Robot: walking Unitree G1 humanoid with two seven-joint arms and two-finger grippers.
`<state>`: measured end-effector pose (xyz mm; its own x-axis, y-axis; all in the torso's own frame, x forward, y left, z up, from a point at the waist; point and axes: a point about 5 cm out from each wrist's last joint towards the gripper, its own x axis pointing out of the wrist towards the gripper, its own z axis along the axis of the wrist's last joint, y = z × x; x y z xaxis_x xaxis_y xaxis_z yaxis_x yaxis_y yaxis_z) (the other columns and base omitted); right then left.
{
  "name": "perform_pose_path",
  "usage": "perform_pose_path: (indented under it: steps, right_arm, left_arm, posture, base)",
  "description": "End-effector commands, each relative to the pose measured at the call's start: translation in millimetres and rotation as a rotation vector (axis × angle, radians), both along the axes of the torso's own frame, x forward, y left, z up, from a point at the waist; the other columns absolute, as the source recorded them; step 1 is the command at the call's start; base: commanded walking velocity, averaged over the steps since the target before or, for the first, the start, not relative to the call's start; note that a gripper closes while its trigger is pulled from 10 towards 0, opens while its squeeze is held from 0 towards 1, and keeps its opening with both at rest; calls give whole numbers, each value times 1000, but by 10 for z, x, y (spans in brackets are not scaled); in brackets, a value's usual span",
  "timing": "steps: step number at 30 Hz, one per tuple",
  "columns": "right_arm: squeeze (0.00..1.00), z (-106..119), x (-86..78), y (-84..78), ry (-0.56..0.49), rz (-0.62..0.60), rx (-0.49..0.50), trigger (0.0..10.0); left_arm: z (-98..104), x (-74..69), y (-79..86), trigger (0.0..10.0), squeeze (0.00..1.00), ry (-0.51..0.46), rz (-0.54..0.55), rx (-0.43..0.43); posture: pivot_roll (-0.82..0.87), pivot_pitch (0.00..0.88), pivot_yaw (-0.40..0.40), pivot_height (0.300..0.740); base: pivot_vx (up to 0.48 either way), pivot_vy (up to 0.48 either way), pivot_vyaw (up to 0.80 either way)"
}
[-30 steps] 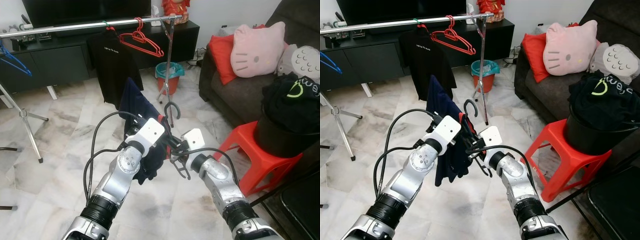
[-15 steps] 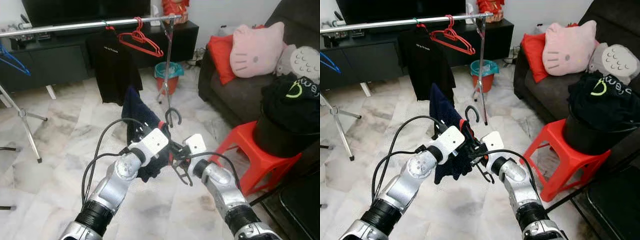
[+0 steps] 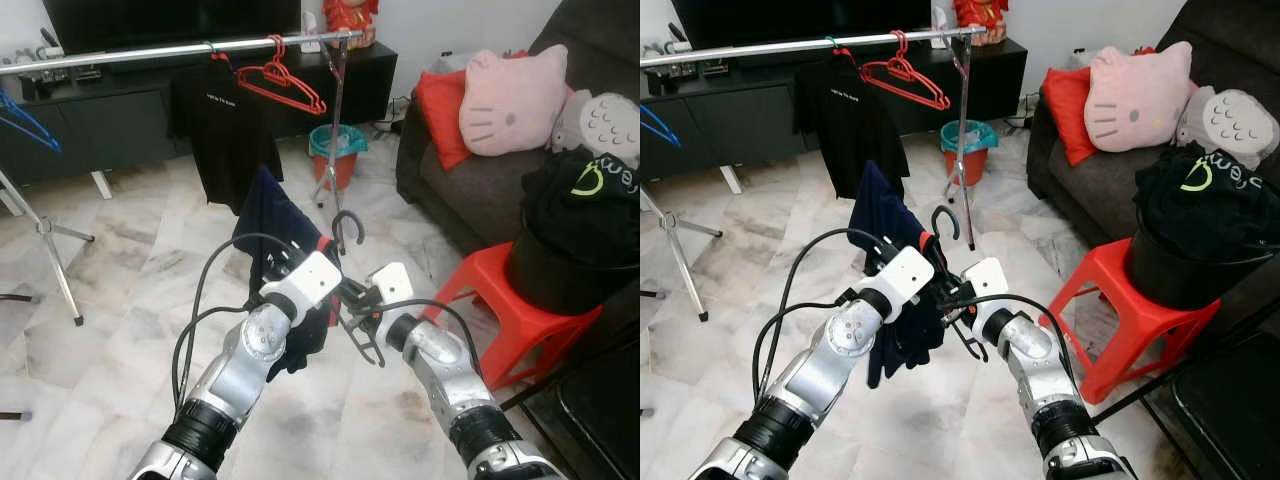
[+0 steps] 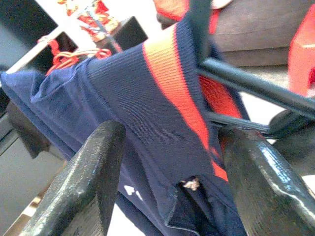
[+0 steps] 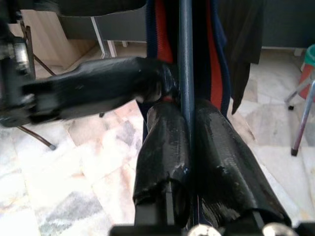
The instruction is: Hang hanger
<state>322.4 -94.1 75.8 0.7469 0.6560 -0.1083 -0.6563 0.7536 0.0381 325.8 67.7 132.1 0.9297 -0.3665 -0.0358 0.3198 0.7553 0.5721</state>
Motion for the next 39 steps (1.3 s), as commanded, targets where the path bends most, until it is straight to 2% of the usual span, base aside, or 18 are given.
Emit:
perform_pose_path:
  steps: [1, 3, 11, 12, 13, 14, 39]
  right_arm:
    - [0, 118, 10, 125, -53, 66, 11, 0]
    - [0, 117, 7, 121, -53, 68, 10, 0]
    - [0, 117, 7, 121, -52, 72, 6, 0]
    - [0, 118, 6, 122, -52, 73, 5, 0]
    - [0, 119, 5, 123, -52, 74, 5, 0]
    - [0, 119, 4, 122, -53, 75, 3, 0]
    - [0, 79, -7, 100, -54, 69, -41, 0]
  left_arm:
    - [76, 90, 123, 10000, 0, -38, 91, 17]
    - [68, 115, 193, 10000, 0, -43, 140, 31]
    - [33, 150, 279, 10000, 0, -40, 221, 65]
    - [29, 157, 304, 9059, 0, -38, 233, 62]
    - [29, 162, 319, 9059, 0, -37, 241, 57]
    - [33, 166, 328, 0, 0, -42, 243, 59]
    - [-8, 135, 244, 0, 0, -17, 157, 76]
  posture:
    - [7, 0, -69, 740]
    - [5, 0, -70, 740]
    - [7, 0, -76, 740]
    - [3, 0, -75, 740]
    - [3, 0, -75, 740]
    - [6, 0, -76, 740]
    - [8, 0, -73, 740]
  base:
    - [0, 0, 0]
    - [0, 0, 0]
    - [0, 0, 0]
    - [0, 0, 0]
    - [0, 0, 0]
    - [0, 0, 0]
    - [0, 0, 0]
